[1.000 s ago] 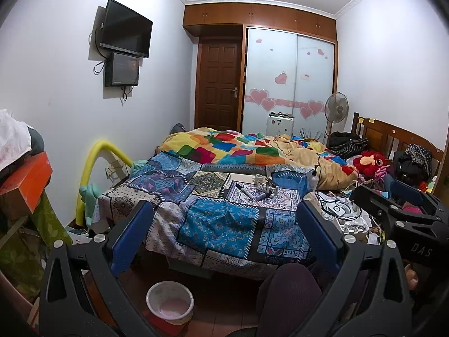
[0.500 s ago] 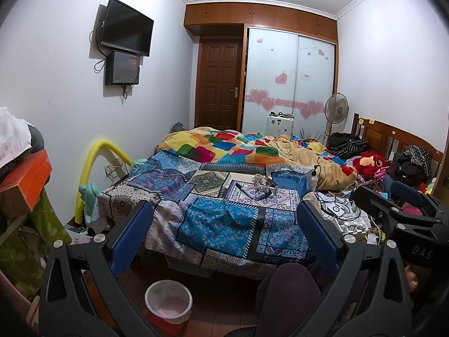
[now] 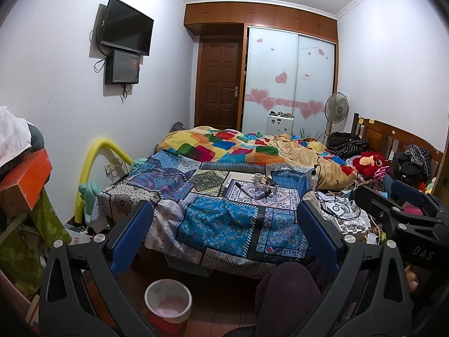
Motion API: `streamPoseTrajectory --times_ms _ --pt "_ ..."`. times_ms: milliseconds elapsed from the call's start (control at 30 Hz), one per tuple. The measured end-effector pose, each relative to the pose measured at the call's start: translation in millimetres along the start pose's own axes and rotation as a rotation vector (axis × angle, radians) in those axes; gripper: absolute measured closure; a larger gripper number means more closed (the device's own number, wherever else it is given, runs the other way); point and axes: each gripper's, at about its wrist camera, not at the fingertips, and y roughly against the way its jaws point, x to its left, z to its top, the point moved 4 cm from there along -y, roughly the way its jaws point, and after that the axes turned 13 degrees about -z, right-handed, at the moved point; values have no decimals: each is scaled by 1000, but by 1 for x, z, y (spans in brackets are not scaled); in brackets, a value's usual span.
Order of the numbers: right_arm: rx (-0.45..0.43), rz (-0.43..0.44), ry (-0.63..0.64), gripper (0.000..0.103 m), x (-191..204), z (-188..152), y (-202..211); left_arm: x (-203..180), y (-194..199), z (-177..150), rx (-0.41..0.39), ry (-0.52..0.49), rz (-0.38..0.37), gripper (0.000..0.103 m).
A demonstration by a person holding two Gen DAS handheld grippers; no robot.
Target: Collect trash
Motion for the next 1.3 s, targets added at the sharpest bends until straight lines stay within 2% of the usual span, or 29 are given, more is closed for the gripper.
streamPoseTrajectory --times_ms 933,1100,1300 --pt "5 -2 0 0 -1 -1 -3 -2 0 -2 0 10 3 0" --pt "11 -6 11 0 -4 10 -11 3 -10 0 6 20 10 0" --pt "16 -52 -4 0 -26 24 -43 12 -37 11 2 48 19 0"
